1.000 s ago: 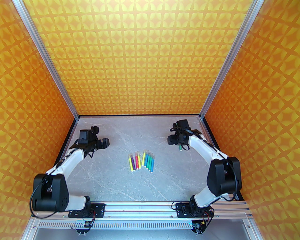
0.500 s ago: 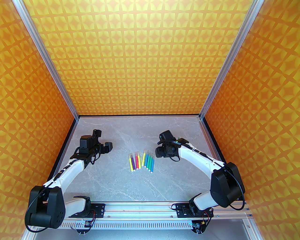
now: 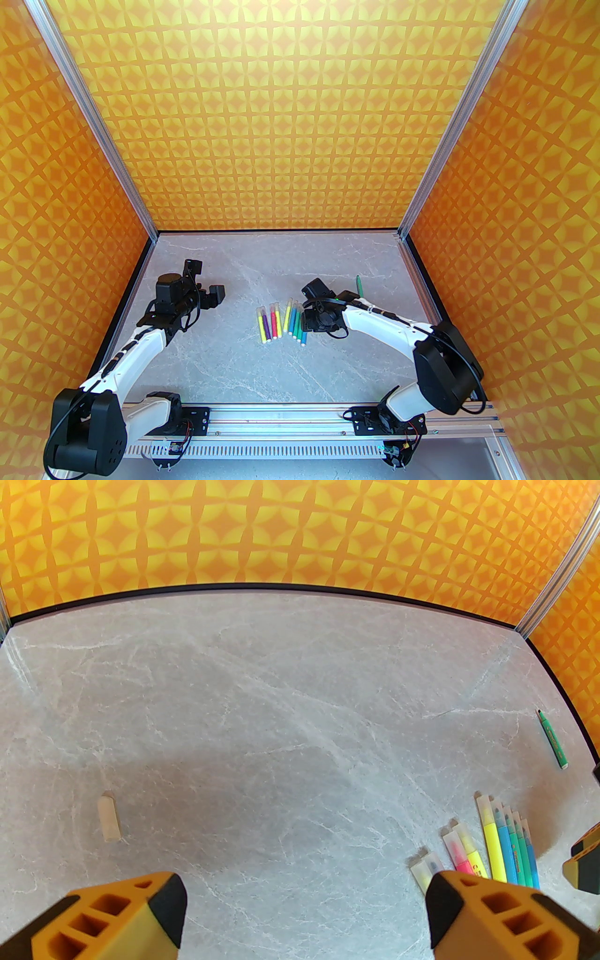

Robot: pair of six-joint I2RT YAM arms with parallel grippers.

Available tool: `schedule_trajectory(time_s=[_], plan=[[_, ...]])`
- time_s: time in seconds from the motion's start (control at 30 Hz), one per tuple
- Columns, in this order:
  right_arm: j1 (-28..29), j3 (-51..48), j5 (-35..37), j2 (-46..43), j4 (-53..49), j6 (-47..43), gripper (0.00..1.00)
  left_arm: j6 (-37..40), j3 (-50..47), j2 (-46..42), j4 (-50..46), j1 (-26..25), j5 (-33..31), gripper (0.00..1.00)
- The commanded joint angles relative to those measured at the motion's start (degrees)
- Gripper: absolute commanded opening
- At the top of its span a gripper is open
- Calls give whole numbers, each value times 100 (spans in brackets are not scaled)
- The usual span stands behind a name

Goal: Open the pen caps

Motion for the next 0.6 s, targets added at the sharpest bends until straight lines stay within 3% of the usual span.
schedule_trajectory(time_s=[0.0,0.57], plan=[[77,-15,-117,113,162,328,50,149,-99,-139,158,-33,102,89],[113,-92,-330,651,453,605,42,272,-85,-153,30,-34,0,89]])
